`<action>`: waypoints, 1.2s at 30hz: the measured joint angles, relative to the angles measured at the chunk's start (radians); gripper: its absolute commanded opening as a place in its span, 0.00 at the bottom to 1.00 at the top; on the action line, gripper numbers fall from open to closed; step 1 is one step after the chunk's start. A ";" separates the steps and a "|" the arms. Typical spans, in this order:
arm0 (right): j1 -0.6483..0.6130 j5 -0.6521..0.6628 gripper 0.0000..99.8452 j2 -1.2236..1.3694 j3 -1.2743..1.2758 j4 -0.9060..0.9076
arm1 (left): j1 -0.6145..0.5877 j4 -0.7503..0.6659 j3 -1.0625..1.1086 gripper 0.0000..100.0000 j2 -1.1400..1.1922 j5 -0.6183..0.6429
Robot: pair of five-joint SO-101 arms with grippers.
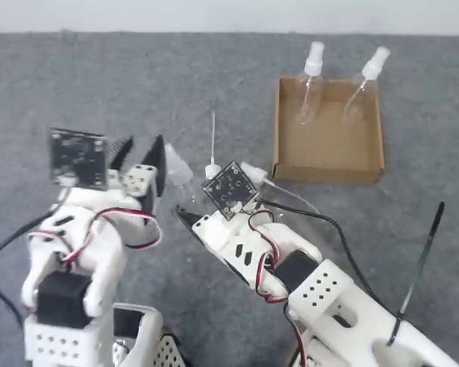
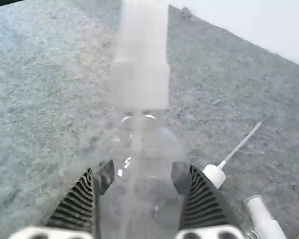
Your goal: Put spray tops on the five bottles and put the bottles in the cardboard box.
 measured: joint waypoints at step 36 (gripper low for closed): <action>0.183 0.000 0.01 0.292 -0.832 0.717 | 0.244 -0.210 0.609 0.30 -0.356 0.000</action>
